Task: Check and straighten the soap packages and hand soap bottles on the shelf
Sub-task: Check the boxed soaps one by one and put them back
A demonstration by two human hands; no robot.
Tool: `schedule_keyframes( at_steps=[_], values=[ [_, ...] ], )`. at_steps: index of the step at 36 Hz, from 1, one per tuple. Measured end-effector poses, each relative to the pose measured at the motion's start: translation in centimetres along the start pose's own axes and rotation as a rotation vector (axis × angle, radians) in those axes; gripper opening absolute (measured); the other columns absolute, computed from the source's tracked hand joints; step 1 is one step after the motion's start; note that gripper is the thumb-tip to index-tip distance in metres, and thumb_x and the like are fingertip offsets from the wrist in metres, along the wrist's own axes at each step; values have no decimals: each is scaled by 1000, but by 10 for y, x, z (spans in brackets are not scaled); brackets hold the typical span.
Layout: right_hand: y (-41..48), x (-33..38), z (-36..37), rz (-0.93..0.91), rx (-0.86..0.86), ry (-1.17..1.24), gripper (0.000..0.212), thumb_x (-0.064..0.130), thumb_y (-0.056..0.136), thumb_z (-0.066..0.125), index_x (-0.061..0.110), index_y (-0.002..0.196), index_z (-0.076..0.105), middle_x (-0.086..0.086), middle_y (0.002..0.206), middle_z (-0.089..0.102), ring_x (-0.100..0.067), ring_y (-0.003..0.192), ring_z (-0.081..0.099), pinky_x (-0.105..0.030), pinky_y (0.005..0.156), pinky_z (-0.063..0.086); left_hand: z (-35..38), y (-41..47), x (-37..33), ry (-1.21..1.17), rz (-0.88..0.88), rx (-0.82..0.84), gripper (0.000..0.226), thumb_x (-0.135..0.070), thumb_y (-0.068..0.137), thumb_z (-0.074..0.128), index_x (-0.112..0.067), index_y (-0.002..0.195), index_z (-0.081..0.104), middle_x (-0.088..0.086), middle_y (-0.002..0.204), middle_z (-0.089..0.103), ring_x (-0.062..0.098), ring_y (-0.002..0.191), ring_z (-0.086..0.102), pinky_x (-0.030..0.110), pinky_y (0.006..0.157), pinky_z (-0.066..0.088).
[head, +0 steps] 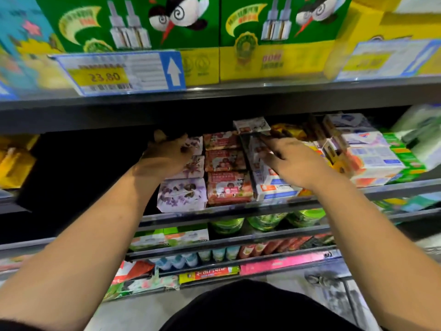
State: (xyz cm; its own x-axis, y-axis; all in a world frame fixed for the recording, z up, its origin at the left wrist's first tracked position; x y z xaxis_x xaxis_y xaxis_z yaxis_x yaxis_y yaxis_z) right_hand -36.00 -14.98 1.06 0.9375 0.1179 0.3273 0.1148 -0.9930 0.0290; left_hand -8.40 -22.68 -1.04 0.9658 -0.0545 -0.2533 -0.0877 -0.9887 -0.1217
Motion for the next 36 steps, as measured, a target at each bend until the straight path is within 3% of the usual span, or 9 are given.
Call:
schedule_keyframes(
  at_steps=[5, 7, 9, 13, 15, 20, 24, 27, 36],
  values=[
    [-1, 9, 3, -111, 8, 32, 54, 58, 97, 34, 33, 143, 47, -4, 116, 61, -31, 119, 53, -36, 90, 46, 4, -6, 0, -40, -16, 27, 54, -56, 100, 34, -49, 152, 19, 7, 157, 12, 40, 140, 27, 46, 114, 32],
    [2, 10, 1, -156, -3, 59, 61, 49, 97, 37, 24, 153, 37, -9, 155, 40, -24, 149, 23, -32, 118, 22, 2, -9, -3, -16, 14, -7, 53, -51, 101, 36, -44, 151, 24, 6, 159, 11, 40, 142, 21, 50, 115, 29],
    [5, 7, -1, -97, -16, 119, 68, 46, 95, 34, 19, 157, 26, -10, 165, 15, -23, 154, 0, -35, 125, 3, -1, -10, -13, 15, 102, -71, 50, -46, 101, 40, -37, 150, 32, 5, 161, 15, 39, 142, 21, 50, 116, 27],
    [1, 10, 3, -182, 6, 75, 45, 36, 100, 41, 15, 137, 56, -14, 136, 58, -33, 126, 50, -39, 101, 44, 9, -13, -41, 27, 263, -28, 52, -48, 99, 44, -33, 149, 38, 3, 162, 21, 32, 146, 21, 45, 119, 21],
    [-3, 10, -3, -160, -22, 154, 38, 33, 102, 44, 17, 132, 61, -8, 127, 64, -26, 116, 58, -36, 91, 49, 17, -19, -52, 62, 228, 10, 57, -56, 99, 37, -36, 151, 31, 0, 165, 12, 30, 149, 15, 45, 121, 17],
    [-18, -6, -10, -104, -134, 77, 21, 29, 101, 53, 14, 111, 65, -1, 106, 60, -27, 109, 56, -29, 86, 41, 25, -36, -77, 15, 169, 89, 64, -62, 98, 34, -31, 153, 27, -3, 165, 10, 29, 149, 19, 45, 119, 25],
    [-33, -17, -22, -34, -147, 3, 38, 39, 99, 53, 16, 125, 66, -5, 131, 64, -25, 126, 53, -35, 106, 42, 15, -41, -99, -93, 191, 58, 48, -52, 97, 48, -30, 140, 48, 2, 144, 49, 29, 125, 52, 35, 98, 45],
    [-47, -30, -38, 21, -174, -42, 44, 47, 93, 48, 18, 119, 70, -5, 117, 70, -28, 115, 58, -40, 98, 48, 5, -44, -123, -176, 293, -36, 31, -44, 92, 57, -31, 119, 60, 1, 121, 65, 27, 107, 60, 33, 85, 49],
    [-101, -117, -96, 205, -317, -60, 34, 35, 90, 53, 16, 111, 72, -6, 98, 69, -28, 103, 56, -36, 89, 44, 16, -56, -221, -240, 445, 42, 35, -42, 96, 55, -28, 129, 57, -2, 140, 46, 21, 125, 47, 27, 100, 36]
  ],
)
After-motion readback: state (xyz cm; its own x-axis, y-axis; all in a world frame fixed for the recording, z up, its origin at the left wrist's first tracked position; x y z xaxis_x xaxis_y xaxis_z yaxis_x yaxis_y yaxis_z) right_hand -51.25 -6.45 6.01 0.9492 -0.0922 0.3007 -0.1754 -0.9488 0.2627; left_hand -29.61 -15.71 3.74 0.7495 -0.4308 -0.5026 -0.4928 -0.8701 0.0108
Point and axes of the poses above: each hand's wrist, its own y-axis towards the middle knuckle, its own z-axis out of the palm, x = y × z, the point moved 6 cm from there along y, towards the middle knuckle
